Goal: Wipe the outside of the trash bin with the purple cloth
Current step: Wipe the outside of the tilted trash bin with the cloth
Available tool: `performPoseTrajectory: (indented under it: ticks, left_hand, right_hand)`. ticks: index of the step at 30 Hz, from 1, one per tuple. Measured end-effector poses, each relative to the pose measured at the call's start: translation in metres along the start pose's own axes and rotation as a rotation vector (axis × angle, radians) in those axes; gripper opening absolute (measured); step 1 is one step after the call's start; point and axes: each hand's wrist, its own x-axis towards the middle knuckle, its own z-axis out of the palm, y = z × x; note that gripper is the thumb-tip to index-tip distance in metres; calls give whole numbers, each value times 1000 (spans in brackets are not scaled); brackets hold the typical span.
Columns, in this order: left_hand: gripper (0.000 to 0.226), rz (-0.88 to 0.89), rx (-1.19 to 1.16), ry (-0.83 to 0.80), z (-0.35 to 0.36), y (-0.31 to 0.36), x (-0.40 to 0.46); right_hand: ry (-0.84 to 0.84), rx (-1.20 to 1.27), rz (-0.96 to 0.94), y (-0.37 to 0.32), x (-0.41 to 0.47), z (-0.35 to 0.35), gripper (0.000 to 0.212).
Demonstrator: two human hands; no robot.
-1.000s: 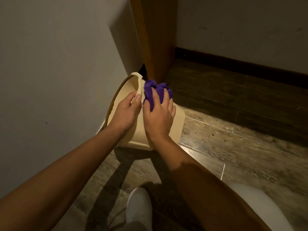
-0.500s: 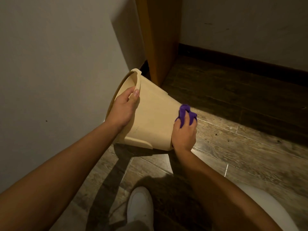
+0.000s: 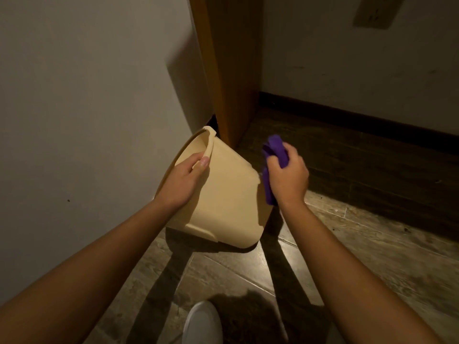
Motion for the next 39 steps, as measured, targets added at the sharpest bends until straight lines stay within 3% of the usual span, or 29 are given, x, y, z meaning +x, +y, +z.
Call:
performPoseTrajectory:
  ticks: [6, 12, 15, 21, 24, 27, 30, 34, 37, 39]
  left_hand:
    - [29, 85, 25, -44, 7, 7, -4]
    - [26, 13, -17, 63, -2, -5, -7]
    - [29, -6, -10, 121, -6, -10, -6]
    - [28, 7, 45, 125, -2, -9, 1]
    - [40, 17, 91, 88, -1, -6, 2]
    - [45, 25, 138, 38, 0, -2, 4]
    - [45, 40, 182, 43, 6, 8, 4]
    - [45, 126, 331, 113, 21, 18, -2]
    - [37, 183, 398, 99, 24, 22, -3]
    - [41, 177, 357, 83, 22, 22, -4]
  right_hand:
    - [-213, -127, -304, -68, -14, 38, 57]
    - [-243, -307, -264, -23, -74, 53, 59]
    - [-309, -444, -157, 23, -102, 47, 59]
    - [-344, -580, 265, 75, -79, 8, 51]
    - [-266, -442, 410, 66, -47, -18, 42]
    - [-201, -228, 222, 22, -21, -33, 37]
    - [-374, -154, -10, -40, -5, -44, 50]
    - [-645, -565, -269, -106, 7, -42, 74]
    - [-726, -777, -411, -127, 4, -24, 76]
    - [-794, -859, -408, -128, 4, -15, 74]
